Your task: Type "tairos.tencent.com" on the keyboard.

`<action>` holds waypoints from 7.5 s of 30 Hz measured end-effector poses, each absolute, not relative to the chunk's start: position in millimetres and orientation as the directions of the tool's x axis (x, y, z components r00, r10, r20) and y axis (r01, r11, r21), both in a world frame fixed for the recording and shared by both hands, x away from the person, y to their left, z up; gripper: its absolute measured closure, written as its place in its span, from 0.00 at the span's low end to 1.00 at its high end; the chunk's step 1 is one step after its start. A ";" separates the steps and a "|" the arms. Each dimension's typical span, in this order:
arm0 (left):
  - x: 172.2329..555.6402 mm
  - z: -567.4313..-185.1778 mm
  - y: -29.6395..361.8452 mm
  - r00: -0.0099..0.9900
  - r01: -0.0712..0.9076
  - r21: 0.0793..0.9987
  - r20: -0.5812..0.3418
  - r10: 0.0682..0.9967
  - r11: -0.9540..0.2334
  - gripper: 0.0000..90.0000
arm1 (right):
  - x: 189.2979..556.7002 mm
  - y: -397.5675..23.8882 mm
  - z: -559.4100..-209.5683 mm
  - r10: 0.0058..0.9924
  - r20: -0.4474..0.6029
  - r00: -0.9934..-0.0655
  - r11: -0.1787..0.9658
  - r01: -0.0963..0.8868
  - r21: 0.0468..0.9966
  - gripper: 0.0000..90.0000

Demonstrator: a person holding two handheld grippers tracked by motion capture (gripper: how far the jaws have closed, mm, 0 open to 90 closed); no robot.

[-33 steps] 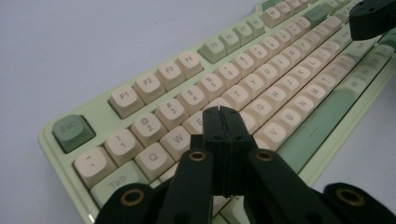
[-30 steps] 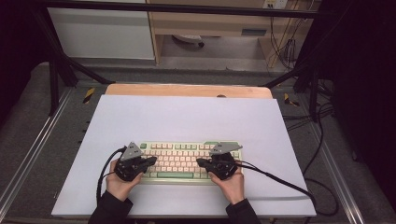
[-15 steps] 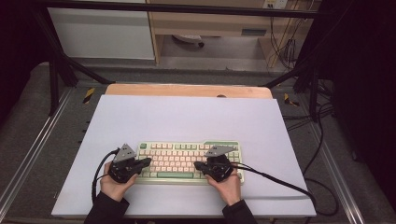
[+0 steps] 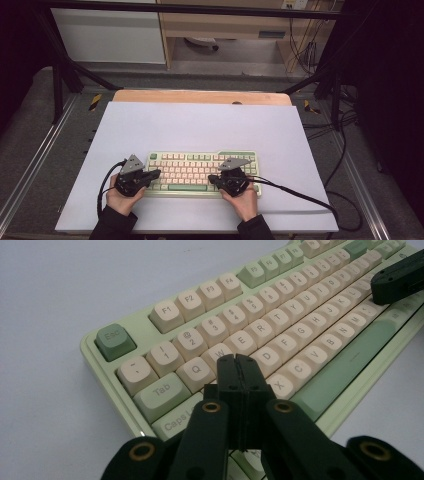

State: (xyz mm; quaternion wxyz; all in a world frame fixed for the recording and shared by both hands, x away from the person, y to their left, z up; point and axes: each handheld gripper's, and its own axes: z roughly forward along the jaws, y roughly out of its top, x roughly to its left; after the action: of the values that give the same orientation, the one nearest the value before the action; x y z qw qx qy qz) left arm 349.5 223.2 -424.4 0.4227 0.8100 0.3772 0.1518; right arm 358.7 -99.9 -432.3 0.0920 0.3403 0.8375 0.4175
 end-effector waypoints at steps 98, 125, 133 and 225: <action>345.5 -422.2 216.6 0.691 0.466 0.805 -0.072 0.719 -0.368 1.00 | 374.9 -103.4 -420.0 0.680 0.156 -0.716 0.345 0.500 0.794 1.00; 346.2 -422.4 223.4 0.681 0.471 0.809 -0.080 0.728 -0.352 1.00 | 389.9 -87.4 -431.4 0.691 0.157 -0.706 0.372 0.532 0.761 1.00; 345.8 -421.1 224.9 0.680 0.467 0.812 -0.078 0.729 -0.349 1.00 | 389.2 -86.9 -431.7 0.689 0.140 -0.712 0.385 0.522 0.761 1.00; 347.9 -412.9 253.7 0.684 0.450 0.809 -0.041 0.729 -0.377 0.21 | 364.1 -203.9 -415.2 0.726 0.136 -0.674 0.324 0.510 0.796 0.12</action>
State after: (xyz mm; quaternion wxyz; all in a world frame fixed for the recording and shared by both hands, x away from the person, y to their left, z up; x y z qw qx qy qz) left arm 347.9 253.7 -412.9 0.4243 0.8135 0.3623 0.1640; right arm 364.1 -203.9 -415.2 0.1238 0.3845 0.8042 0.4360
